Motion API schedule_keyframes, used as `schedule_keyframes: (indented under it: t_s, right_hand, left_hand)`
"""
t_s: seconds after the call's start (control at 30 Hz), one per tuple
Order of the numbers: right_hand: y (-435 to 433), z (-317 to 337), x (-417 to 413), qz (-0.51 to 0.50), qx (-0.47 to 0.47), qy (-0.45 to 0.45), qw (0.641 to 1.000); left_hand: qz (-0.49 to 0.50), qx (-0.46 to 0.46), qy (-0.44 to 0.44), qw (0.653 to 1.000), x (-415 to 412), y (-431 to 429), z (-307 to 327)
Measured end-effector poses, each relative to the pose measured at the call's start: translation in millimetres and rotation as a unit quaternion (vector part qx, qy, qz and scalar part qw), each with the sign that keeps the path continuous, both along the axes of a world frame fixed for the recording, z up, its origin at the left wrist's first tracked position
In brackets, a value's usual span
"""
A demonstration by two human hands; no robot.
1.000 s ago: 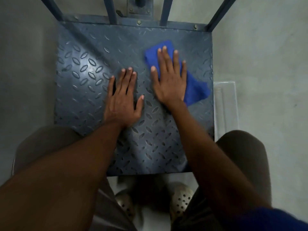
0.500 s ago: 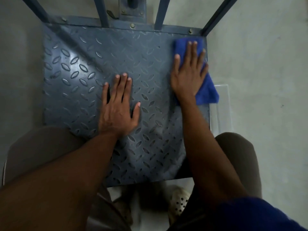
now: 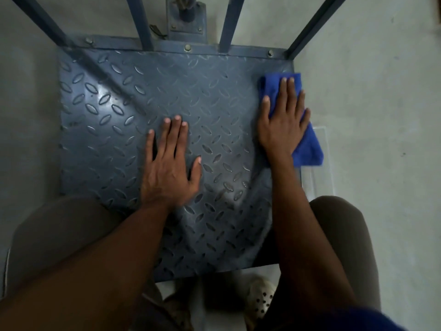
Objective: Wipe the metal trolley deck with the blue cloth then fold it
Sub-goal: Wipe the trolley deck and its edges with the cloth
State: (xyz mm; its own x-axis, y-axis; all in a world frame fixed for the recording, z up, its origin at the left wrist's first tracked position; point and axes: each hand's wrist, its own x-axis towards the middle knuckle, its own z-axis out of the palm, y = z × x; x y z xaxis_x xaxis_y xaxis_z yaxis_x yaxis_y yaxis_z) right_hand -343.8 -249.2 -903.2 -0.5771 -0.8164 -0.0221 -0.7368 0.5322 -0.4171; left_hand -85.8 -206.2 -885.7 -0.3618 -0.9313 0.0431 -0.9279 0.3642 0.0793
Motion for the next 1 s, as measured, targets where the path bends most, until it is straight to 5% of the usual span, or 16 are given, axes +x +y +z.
schedule_keyframes:
  t_s: [0.17, 0.3, 0.43, 0.57, 0.7, 0.83, 1.0]
  right_hand:
    - [-58, 7, 38, 0.136, -0.015, 0.033, 0.990]
    - [25, -1, 67, 0.258, -0.013, 0.037, 0.965]
    - [93, -7, 23, 0.113, 0.051, 0.040, 0.991]
    - [41, -4, -40, -0.004, 0.060, 0.050, 0.997]
    - [-24, -11, -14, 0.055, 0.057, 0.066, 0.995]
    - [13, -12, 52, 0.195, 0.032, 0.076, 0.977]
    - [103, -19, 31, 0.034, 0.081, 0.064, 0.994]
  left_hand:
    - [-0.018, 0.013, 0.009, 1.000, -3, -17, -7]
    - [-0.006, 0.031, 0.015, 0.999, -13, 1, -21]
    - [-0.009, 0.044, 0.030, 0.999, -22, 7, -22]
    - [-0.011, 0.051, 0.053, 0.997, -34, -5, -25]
    - [-0.008, 0.051, 0.059, 0.997, -36, -14, -37]
    - [-0.002, 0.054, 0.058, 0.997, -36, -24, -45]
    - [-0.004, 0.050, 0.056, 0.997, -36, -39, -45]
